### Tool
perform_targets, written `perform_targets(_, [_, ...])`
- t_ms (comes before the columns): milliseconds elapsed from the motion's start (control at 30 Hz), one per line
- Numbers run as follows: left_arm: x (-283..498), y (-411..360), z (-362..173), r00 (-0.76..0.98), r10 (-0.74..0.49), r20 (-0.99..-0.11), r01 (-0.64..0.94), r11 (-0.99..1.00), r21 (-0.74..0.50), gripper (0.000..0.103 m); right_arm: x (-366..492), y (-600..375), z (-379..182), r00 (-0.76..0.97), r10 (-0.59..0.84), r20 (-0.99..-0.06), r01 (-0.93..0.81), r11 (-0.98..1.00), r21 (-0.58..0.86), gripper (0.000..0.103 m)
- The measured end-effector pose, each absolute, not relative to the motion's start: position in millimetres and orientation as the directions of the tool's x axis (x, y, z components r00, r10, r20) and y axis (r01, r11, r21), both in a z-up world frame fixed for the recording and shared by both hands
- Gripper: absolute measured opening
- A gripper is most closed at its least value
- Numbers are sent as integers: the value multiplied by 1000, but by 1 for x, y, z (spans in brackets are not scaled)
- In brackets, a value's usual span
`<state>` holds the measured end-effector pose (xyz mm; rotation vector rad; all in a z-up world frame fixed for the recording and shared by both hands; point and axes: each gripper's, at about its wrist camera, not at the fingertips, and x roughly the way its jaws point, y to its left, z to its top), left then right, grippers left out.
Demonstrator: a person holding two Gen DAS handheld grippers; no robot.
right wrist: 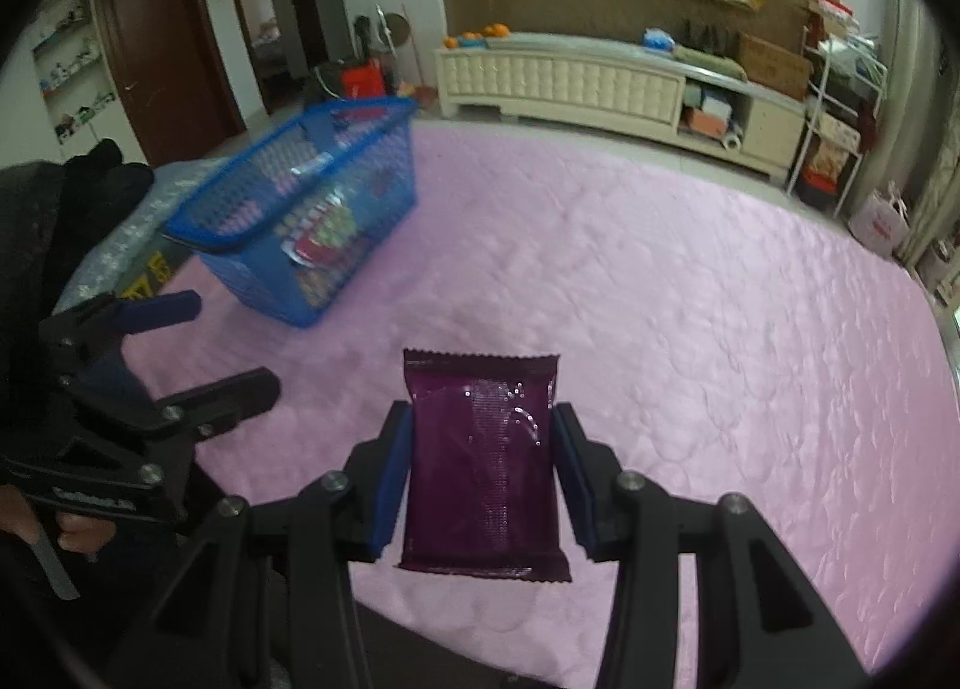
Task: Organize snacks
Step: 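Carry the purple pack over the blue basket with the right tool, then open the right tool to drop the purple pack into the basket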
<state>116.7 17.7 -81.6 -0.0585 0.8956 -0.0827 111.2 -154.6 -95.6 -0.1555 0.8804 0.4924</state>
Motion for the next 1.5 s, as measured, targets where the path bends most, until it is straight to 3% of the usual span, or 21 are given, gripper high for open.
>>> perform_targets(700, [125, 160, 1, 724, 54, -688, -74, 997, 1, 103, 150, -3, -25, 525, 508, -683, -659, 751, 51, 50])
perform_targets(1133, [161, 243, -29, 669, 70, -740, -196, 977, -85, 103, 202, 79, -58, 402, 483, -778, -742, 669, 32, 50])
perform_targets(1500, [166, 259, -62, 617, 69, -784, -260, 958, -120, 103, 222, 103, -90, 321, 469, -823, -765, 641, 68, 54])
